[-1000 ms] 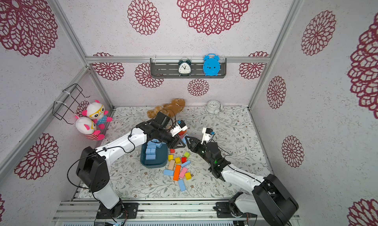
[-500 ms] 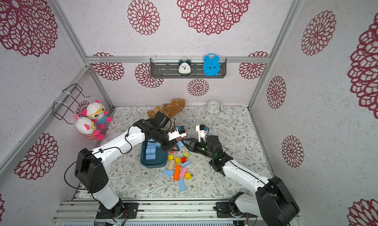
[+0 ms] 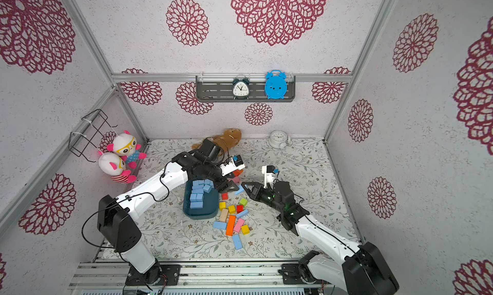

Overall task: Pick out the blue building blocks
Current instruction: Place the building block in the storage box.

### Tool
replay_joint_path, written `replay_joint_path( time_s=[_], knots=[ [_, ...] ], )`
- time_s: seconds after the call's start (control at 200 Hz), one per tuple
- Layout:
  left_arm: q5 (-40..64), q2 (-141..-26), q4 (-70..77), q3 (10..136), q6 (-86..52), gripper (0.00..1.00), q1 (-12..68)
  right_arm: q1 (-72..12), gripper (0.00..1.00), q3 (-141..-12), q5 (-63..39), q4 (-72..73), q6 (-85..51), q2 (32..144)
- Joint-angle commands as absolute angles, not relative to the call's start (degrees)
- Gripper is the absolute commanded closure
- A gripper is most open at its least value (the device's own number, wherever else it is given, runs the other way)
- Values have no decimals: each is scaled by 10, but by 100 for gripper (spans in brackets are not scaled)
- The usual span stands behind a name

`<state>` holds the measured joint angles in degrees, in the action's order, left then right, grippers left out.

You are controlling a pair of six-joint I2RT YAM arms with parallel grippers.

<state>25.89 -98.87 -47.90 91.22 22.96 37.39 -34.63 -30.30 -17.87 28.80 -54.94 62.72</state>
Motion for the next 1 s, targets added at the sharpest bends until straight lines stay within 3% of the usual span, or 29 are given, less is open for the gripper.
replay_joint_path(
  time_s=[0.0,0.53,0.65,0.74,0.81,0.916,0.996],
  knots=[
    [239,-1003,-452,928,215,28,387,-344,92,-303,-162,315,-557,609],
    [258,-1028,-471,940,226,28,410,-343,91,-297,-136,347,-567,615],
    [255,-1029,-466,940,226,46,410,-343,89,-297,-143,363,-573,624],
    [252,-1031,-465,942,227,52,410,-343,87,-298,-151,373,-579,635],
    [246,-1032,-468,944,230,57,409,-343,81,-301,-152,371,-579,641],
    [257,-1030,-501,947,253,65,383,-342,56,-302,-129,343,-567,635],
    [275,-1027,-551,944,287,68,340,-338,48,-300,-92,298,-552,616]
  ],
)
